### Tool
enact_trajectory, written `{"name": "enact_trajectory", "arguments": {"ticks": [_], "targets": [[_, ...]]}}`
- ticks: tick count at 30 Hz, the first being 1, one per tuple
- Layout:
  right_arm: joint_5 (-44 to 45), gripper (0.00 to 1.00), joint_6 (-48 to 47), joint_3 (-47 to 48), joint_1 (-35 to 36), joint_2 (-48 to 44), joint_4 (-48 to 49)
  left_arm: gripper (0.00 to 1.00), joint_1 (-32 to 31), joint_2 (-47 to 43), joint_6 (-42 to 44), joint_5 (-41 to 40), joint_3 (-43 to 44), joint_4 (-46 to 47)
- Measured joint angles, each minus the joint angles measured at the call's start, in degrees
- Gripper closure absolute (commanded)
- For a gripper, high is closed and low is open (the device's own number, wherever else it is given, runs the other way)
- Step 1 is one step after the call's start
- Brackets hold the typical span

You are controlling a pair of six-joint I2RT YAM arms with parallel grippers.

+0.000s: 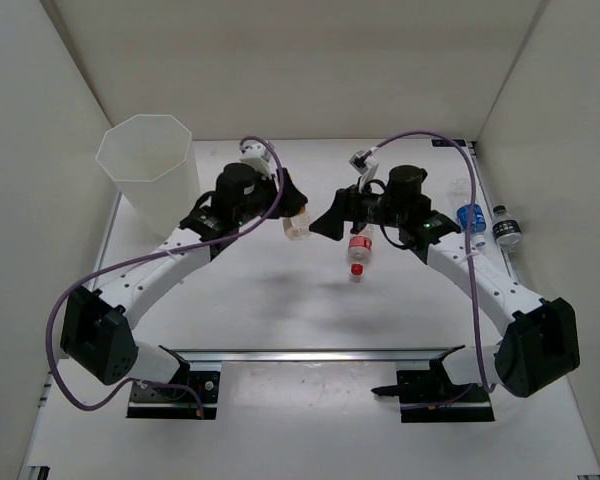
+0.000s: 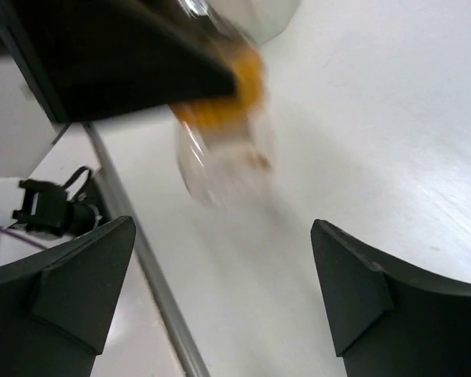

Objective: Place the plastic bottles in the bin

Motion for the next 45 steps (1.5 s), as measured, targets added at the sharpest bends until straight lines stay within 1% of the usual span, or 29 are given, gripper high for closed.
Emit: {"name": "enact_trajectory", "arguments": {"ticks": [2,6,9,11,14,15,17,19,20,21,22,23,25,26,29,32,35,37,38,40,42,45], "targets": [[0.8,0.06,-1.0,0.1,-2.6,-1.7,-1.7,0.94,3.1,-0.5,1.9,-1.6,2.7,-2.3],[5.0,0.05,-3.1,0.2,-11.6,-6.1,-6.9,0.91,11.5,-2.4,5.9,-7.5,10.5,-4.1],[12.2,0.05,-5.5,0.8,-18.1,-8.0,-13.2,0.88,17.5,-2.9,9.2,-14.0,18.1,-4.0],[17.1,0.05,-7.3,1.7,-21.7,-8.1,-17.2,0.87,19.8,-2.1,12.1,-19.0,22.6,-3.1],[22.2,0.05,-9.6,2.0,-26.6,-8.1,-22.2,0.86,21.6,1.9,16.2,-26.6,30.0,-1.6],[23.5,0.05,-10.2,2.1,-28.2,-8.1,-23.4,0.85,22.2,4.4,17.2,-29.0,33.0,-1.5],[25.6,0.05,-11.1,2.2,-30.5,-8.1,-25.3,0.77,23.4,9.6,18.3,-33.0,38.0,-2.2],[27.7,0.05,-11.8,2.2,-31.8,-8.0,-26.9,0.50,25.1,14.1,17.9,-36.0,40.0,-3.5],[28.5,0.04,-11.9,2.2,-31.8,-8.0,-27.6,0.45,26.0,15.6,17.4,-37.2,39.6,-4.8],[29.8,0.04,-12.1,2.3,-31.3,-7.8,-28.2,0.28,26.9,16.6,16.6,-38.2,38.2,-5.7],[31.1,0.04,-12.3,2.3,-30.4,-7.6,-28.7,0.06,27.7,17.0,15.9,-39.1,36.4,-6.8],[31.9,0.03,-12.4,2.3,-29.6,-7.2,-29.1,0.01,28.3,17.1,15.7,-39.7,34.6,-8.0],[33.2,0.03,-12.7,2.3,-28.2,-6.1,-29.8,0.01,29.5,17.3,14.5,-41.2,32.2,-10.5],[33.4,0.04,-12.9,2.4,-27.7,-5.5,-30.4,0.02,29.8,17.4,14.2,-41.4,32.0,-11.8],[34.6,0.03,-13.2,2.7,-27.6,-4.4,-31.8,0.01,29.5,17.1,14.3,-41.5,33.0,-13.4],[37.7,0.02,-13.9,3.2,-27.7,-4.3,-32.7,0.02,27.6,16.4,15.0,-40.8,35.2,-14.5],[39.0,0.02,-16.8,3.3,-29.6,-4.3,-32.7,0.01,25.7,15.7,14.9,-35.0,39.8,-17.7],[38.5,0.02,-19.9,3.1,-33.7,-4.3,-32.0,0.02,24.3,14.1,14.6,-29.3,40.9,-19.1],[38.2,0.02,-21.2,2.9,-35.6,-4.2,-31.2,0.01,23.5,13.1,14.6,-27.5,40.5,-19.6],[36.7,0.02,-24.6,2.1,-40.4,-3.4,-28.7,0.01,20.7,9.9,14.6,-24.7,37.3,-20.4],[35.2,0.02,-28.3,1.3,-44.0,-1.6,-25.6,0.01,16.2,6.6,14.9,-22.3,32.5,-21.2],[32.9,0.01,-34.2,0.6,-45.5,2.9,-21.4,0.01,9.0,3.9,14.9,-17.3,24.5,-22.2]]}}
